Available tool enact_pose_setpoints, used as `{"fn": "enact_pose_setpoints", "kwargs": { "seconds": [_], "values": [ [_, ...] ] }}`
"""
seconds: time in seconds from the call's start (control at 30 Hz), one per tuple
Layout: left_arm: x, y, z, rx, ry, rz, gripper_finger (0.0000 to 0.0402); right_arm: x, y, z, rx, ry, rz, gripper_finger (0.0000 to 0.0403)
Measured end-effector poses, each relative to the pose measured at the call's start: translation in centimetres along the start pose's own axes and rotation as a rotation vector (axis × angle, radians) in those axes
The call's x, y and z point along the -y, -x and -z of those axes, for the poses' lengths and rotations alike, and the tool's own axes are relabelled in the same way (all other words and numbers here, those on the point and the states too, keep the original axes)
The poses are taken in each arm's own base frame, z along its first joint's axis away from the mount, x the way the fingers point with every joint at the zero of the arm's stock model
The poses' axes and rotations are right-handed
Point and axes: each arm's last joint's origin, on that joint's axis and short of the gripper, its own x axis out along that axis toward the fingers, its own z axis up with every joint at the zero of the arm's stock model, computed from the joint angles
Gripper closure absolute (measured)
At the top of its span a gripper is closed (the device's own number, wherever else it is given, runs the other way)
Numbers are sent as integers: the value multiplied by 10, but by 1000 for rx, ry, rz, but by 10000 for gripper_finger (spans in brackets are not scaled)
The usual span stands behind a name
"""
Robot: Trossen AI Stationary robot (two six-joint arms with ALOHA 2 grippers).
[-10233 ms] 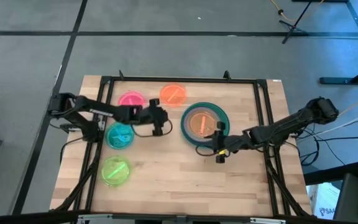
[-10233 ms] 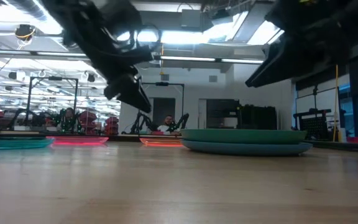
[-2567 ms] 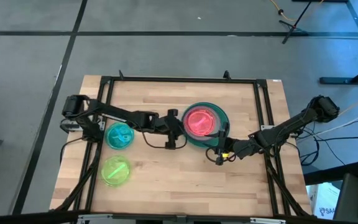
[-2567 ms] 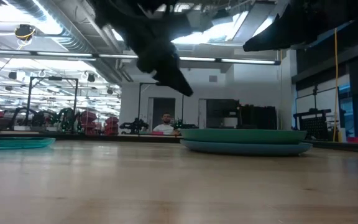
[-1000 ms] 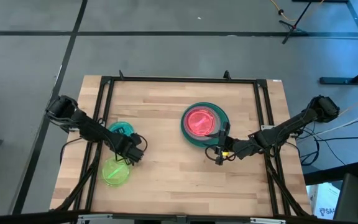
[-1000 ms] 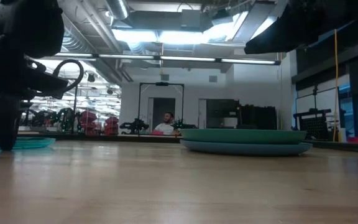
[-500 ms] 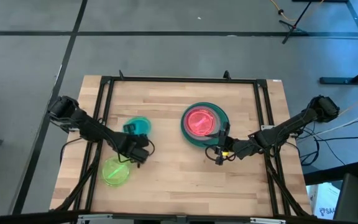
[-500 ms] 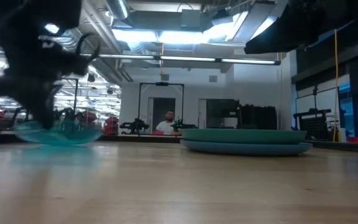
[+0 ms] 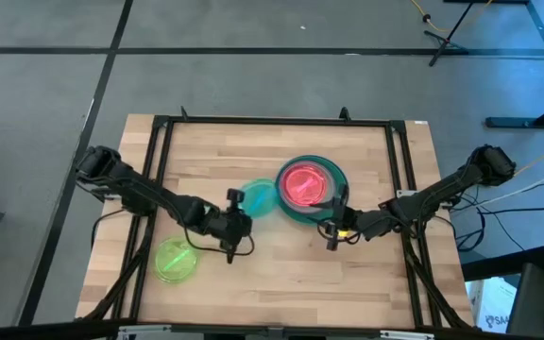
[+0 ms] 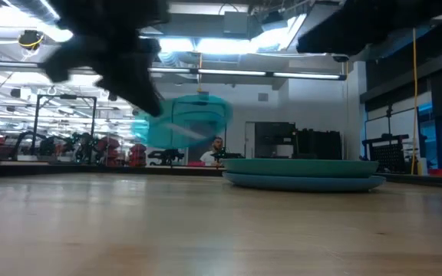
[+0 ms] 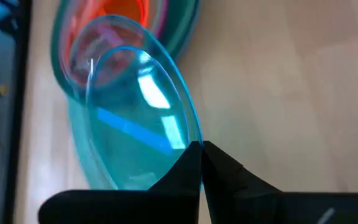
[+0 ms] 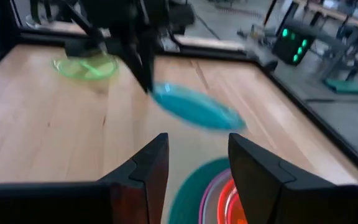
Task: Stack plastic plates
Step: Stack the blue plate on top of the light pink plate
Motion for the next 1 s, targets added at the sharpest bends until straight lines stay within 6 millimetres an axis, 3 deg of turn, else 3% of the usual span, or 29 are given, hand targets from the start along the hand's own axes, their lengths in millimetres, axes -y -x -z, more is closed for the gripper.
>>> {"fn": "enact_pose_setpoints", "kwargs": {
  "seconds": [0.27, 0.53, 0.8, 1.0],
  "values": [
    [-24, -37, -20, 155, -123, -54, 400, 0, 1, -17, 147, 79, 5, 247],
    [-37, -70, -31, 281, -169, -113, 399, -1, 2, -19, 171, 93, -22, 247],
    [-46, -110, -28, 355, -108, -110, 397, -1, 2, -19, 167, 95, -37, 247],
    [-48, -121, -23, 339, -100, -115, 389, -1, 1, -17, 153, 103, -38, 247]
  ]
}}
